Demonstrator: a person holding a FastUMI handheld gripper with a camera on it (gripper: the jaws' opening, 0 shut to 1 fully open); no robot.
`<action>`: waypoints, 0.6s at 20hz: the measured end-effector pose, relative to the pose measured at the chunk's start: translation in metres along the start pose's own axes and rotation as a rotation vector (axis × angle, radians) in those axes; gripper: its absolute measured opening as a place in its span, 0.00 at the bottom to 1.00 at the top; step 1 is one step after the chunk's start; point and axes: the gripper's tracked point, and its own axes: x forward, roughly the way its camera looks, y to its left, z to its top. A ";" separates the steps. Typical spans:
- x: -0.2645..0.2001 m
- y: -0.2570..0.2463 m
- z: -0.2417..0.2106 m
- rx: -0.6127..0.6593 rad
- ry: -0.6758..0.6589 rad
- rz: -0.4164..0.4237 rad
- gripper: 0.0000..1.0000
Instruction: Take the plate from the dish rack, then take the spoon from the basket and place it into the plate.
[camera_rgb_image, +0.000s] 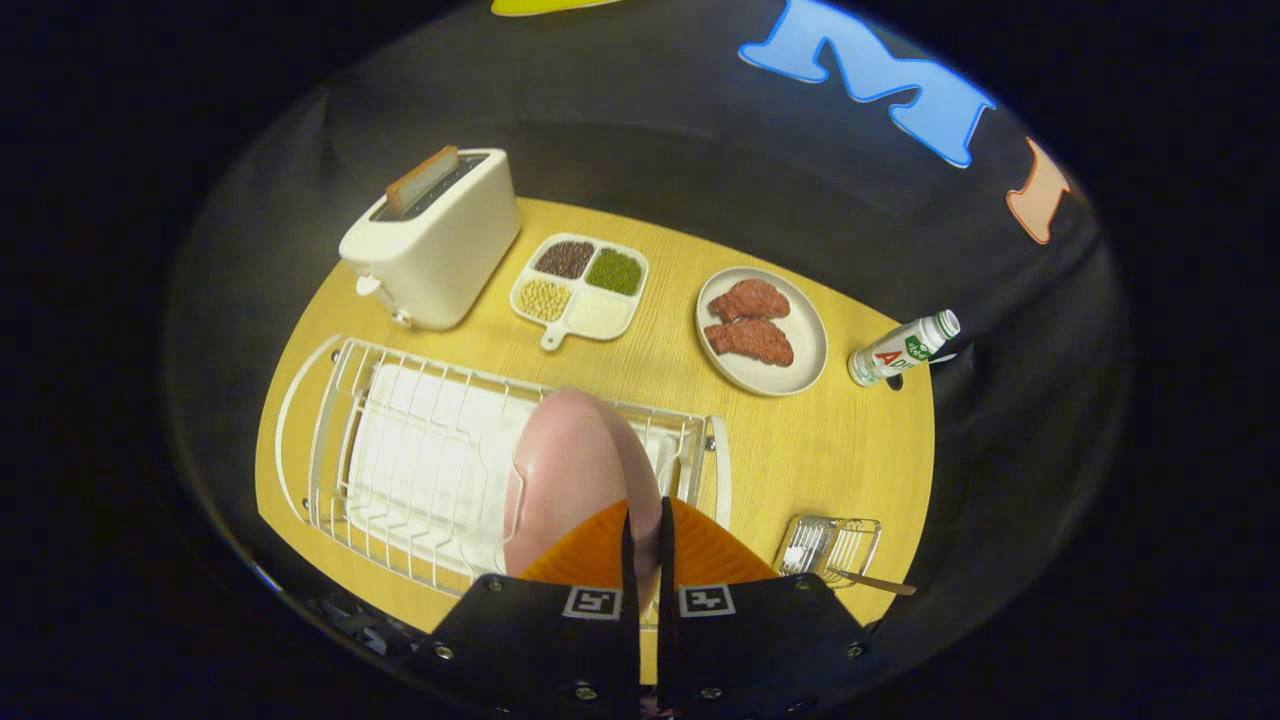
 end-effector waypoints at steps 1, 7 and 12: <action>-0.002 -0.002 0.000 -0.014 0.007 -0.011 0.07; -0.011 0.002 0.011 -0.051 -0.011 -0.066 0.07; -0.029 -0.010 0.023 -0.073 -0.044 -0.132 0.07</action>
